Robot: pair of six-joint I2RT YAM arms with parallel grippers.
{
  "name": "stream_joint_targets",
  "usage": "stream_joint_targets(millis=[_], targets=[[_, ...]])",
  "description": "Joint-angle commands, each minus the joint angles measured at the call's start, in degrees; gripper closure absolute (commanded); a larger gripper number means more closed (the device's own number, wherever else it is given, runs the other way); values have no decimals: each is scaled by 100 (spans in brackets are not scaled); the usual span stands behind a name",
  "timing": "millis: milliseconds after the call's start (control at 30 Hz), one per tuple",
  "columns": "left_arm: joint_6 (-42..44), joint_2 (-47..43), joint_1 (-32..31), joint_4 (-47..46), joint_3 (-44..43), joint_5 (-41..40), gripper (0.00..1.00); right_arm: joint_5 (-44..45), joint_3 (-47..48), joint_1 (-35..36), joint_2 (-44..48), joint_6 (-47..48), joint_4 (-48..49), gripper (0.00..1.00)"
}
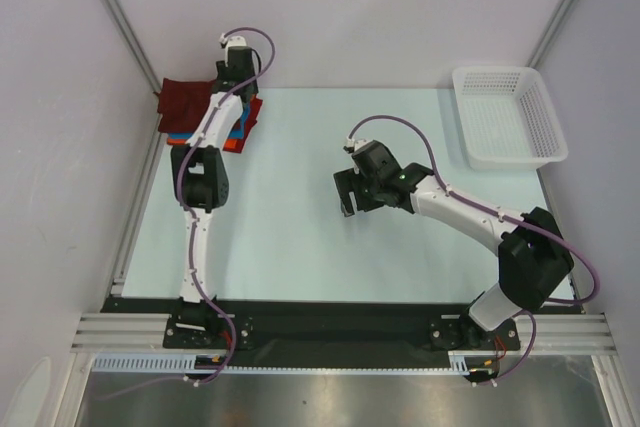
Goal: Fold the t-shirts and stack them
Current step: Neatly place the folded tshirt to the corner
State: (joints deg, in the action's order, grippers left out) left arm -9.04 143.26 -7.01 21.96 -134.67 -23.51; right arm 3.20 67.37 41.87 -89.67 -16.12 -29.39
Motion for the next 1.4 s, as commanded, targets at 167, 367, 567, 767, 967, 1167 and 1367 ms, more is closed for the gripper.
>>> stream_joint_targets(millis=[167, 367, 567, 767, 967, 1167, 1367], targets=[[613, 167, 6, -420, -288, -610, 43, 102, -31, -29, 169, -128, 126, 17], [754, 378, 15, -569, -472, -392, 43, 102, -31, -29, 108, -181, 126, 16], [790, 492, 41, -657, -464, -505, 45, 119, -14, -21, 46, -216, 109, 16], [710, 457, 112, -666, -384, -497, 59, 128, 21, -21, 2, -225, 108, 17], [825, 527, 129, -666, -464, -321, 61, 154, 171, 6, -95, -225, 82, 17], [886, 527, 156, -692, -437, -164, 95, 172, 188, 32, -121, -278, 91, 17], [1079, 71, 50, -789, -105, -14, 100, 234, 232, 120, -121, -313, 108, 17]])
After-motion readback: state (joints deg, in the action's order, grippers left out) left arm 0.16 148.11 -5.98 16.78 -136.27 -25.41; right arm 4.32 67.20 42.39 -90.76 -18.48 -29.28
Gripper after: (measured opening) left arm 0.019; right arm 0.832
